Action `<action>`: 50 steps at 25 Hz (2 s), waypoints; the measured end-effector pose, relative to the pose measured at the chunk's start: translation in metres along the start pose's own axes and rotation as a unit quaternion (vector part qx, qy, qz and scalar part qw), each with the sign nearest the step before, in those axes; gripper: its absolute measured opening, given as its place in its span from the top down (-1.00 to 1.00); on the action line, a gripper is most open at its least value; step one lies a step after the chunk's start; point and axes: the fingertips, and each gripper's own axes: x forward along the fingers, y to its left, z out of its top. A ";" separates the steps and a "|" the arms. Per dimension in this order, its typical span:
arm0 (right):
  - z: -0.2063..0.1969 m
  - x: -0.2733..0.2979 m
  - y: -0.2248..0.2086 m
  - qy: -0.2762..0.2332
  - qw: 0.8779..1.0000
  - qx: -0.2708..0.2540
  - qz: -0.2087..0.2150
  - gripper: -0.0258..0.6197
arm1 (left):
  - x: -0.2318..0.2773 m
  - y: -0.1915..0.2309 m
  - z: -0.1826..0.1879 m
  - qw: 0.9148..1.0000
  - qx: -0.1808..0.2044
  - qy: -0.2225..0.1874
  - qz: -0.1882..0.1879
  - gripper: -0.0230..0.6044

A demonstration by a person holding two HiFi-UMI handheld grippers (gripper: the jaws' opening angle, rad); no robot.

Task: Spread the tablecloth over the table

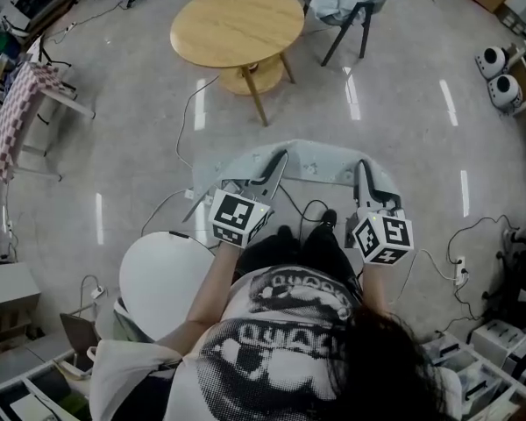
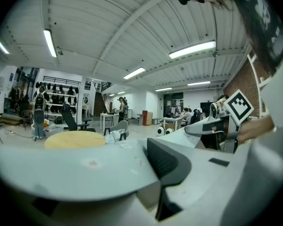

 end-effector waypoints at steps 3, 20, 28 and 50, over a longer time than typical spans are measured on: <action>0.003 0.002 0.008 -0.001 1.000 0.000 0.004 0.72 | -0.004 0.007 0.003 1.000 0.002 -0.005 0.000 0.71; 0.019 0.055 0.031 0.015 0.999 -0.018 0.047 0.72 | -0.003 0.054 0.007 0.999 -0.009 -0.013 0.035 0.71; 0.022 0.111 0.009 0.014 0.998 0.003 0.053 0.72 | 0.044 0.085 0.007 0.999 -0.004 0.000 0.040 0.71; 0.122 0.315 -0.150 -0.035 0.998 0.054 0.021 0.72 | 0.315 0.178 0.077 0.999 0.005 0.018 -0.029 0.70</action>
